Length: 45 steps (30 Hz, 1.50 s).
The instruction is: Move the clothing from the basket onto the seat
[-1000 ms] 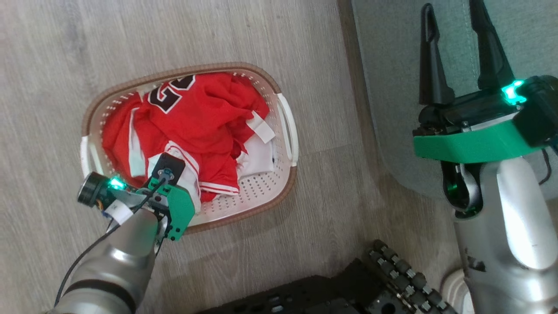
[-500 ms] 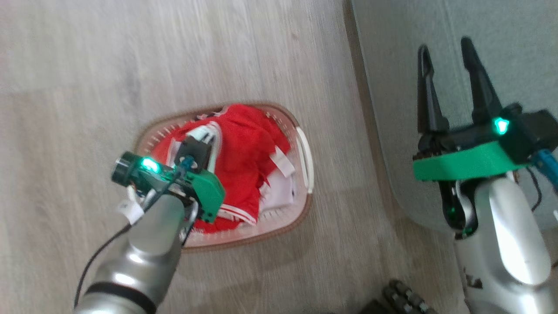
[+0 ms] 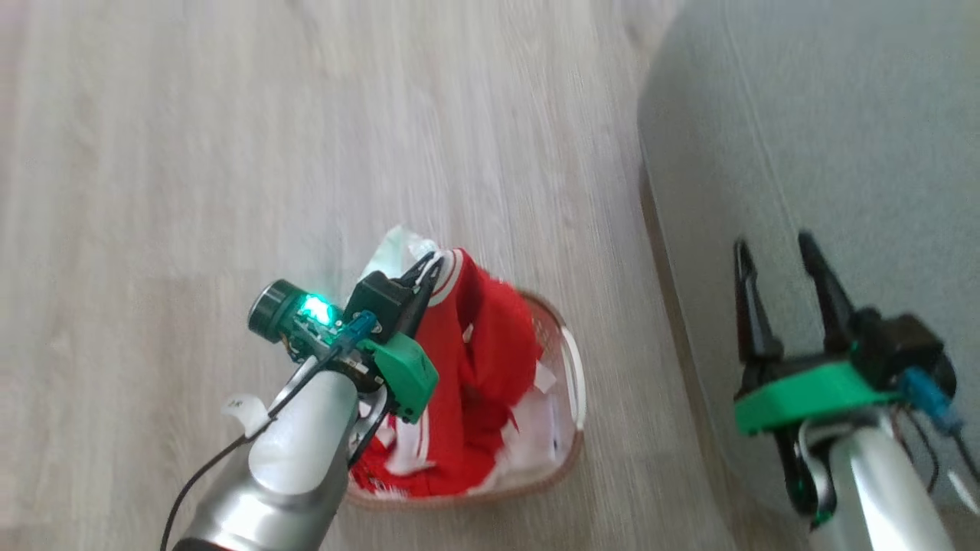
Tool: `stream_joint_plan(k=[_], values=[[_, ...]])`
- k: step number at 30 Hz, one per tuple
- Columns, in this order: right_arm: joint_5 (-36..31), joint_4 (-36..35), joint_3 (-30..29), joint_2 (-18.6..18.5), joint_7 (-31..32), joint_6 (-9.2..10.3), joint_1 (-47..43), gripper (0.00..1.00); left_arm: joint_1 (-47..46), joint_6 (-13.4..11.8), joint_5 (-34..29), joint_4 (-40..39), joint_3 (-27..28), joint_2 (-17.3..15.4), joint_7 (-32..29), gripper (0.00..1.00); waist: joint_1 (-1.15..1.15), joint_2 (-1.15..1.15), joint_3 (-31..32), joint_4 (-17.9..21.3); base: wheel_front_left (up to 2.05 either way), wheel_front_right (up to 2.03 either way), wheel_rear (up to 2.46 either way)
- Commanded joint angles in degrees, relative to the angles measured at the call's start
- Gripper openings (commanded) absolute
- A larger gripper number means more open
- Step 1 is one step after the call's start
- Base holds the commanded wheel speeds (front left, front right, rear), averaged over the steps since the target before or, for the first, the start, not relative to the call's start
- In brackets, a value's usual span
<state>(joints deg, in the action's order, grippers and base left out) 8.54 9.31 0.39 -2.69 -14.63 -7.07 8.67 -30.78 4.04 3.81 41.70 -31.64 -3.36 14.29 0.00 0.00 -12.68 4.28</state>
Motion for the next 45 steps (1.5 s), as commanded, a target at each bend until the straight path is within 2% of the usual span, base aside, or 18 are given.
stream_joint_plan(k=[1, 9, 17, 24, 29, 39, 44, 45], values=[[-0.53, -1.51, 1.07, -0.19, -0.37, -0.42, 0.03, 1.0, -1.16, 0.08, 0.42, -2.31, 1.36, -0.94, 0.7, 0.0, 0.0, 0.0, 5.34, -2.46, 0.0, 0.0, 0.0], [-0.72, -0.1, 1.46, -0.19, -0.37, -0.42, -5.34, 1.0, -3.79, 0.83, 2.37, -5.15, 1.54, -0.72, -0.2, 0.0, 0.0, 0.0, 12.99, -4.32, 0.0, 0.0, 0.0], [-1.08, 0.19, 4.28, -0.19, -0.37, -0.42, -5.49, 1.0, -10.1, 0.65, 3.94, -7.7, 1.9, -0.18, -2.05, 0.0, 0.0, 0.0, 15.37, -5.63, 0.0, 0.0, 0.0], [-1.48, 1.61, 9.22, -0.19, -0.37, -0.42, -2.58, 1.0, -15.99, 0.82, 5.95, -8.56, -0.2, 0.35, -4.06, 0.0, 0.0, 0.0, 16.3, -6.28, 0.0, 0.0, 0.0], [-1.5, 4.23, 13.51, -0.19, -0.37, -0.42, 1.6, 1.0, -18.82, 0.41, 9.78, -10.16, -3.5, 0.45, -4.87, 0.0, 0.0, 0.0, 16.62, -6.86, 0.0, 0.0, 0.0], [0.11, 13.92, 23.56, -0.19, -0.37, -0.42, 10.93, 1.0, -22.4, -3.77, 18.45, -13.8, -14.25, 0.47, -5.32, 0.0, 0.0, 0.0, 17.53, -8.9, 0.0, 0.0, 0.0], [1.55, 18.84, 25.24, -0.19, -0.37, -0.42, 13.24, 1.0, -23.44, -5.32, 22.21, -15.44, -18.92, 0.47, -5.35, 0.0, 0.0, 0.0, 18.01, -10.43, 0.0, 0.0, 0.0], [2.1, 19.58, 25.55, -0.19, -0.37, -0.42, 13.53, 0.89, -23.58, -5.55, 23.04, -15.73, -19.64, 0.47, -5.35, 0.0, 0.0, 0.0, 18.09, -10.7, 0.0, 0.0, 0.0]])
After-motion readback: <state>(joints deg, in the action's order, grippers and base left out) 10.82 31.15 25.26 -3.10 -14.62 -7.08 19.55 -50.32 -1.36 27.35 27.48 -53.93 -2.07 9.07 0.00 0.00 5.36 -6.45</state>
